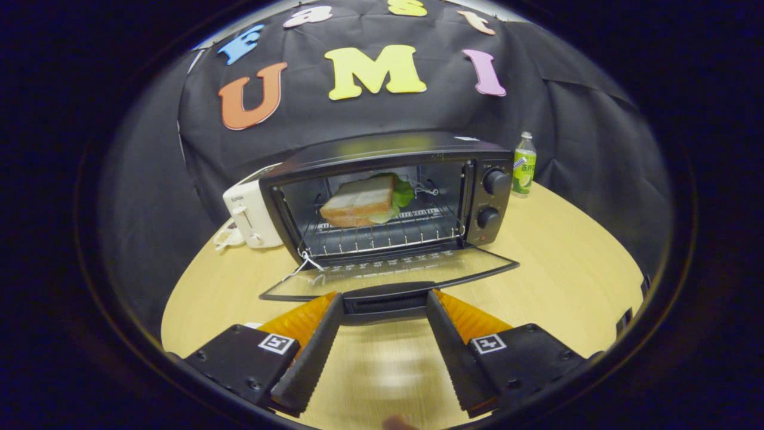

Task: Open the toaster oven, put the food inside, and close the toaster oven door.

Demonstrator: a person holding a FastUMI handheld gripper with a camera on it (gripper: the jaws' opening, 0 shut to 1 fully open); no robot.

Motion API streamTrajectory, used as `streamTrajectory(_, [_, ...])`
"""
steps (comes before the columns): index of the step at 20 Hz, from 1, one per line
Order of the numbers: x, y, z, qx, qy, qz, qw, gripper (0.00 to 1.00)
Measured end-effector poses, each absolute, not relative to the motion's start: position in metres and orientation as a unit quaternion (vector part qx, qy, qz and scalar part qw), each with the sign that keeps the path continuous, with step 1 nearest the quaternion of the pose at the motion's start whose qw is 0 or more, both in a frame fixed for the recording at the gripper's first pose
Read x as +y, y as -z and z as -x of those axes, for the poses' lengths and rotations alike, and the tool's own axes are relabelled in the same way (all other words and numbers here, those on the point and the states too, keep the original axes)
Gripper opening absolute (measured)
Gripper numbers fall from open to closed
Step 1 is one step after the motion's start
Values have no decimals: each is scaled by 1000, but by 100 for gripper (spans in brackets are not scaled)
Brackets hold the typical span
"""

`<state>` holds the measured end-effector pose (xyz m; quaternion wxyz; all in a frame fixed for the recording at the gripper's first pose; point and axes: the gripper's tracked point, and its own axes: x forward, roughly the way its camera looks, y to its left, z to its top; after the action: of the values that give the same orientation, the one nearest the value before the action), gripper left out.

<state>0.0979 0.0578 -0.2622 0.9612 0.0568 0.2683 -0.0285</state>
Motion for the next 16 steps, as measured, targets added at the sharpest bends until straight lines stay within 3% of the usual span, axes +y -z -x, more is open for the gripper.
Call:
streamTrajectory(11, [62, 227, -109, 157, 34, -14, 987, 93])
streamTrajectory(16, [67, 214, -123, 111, 6, -3, 994, 94])
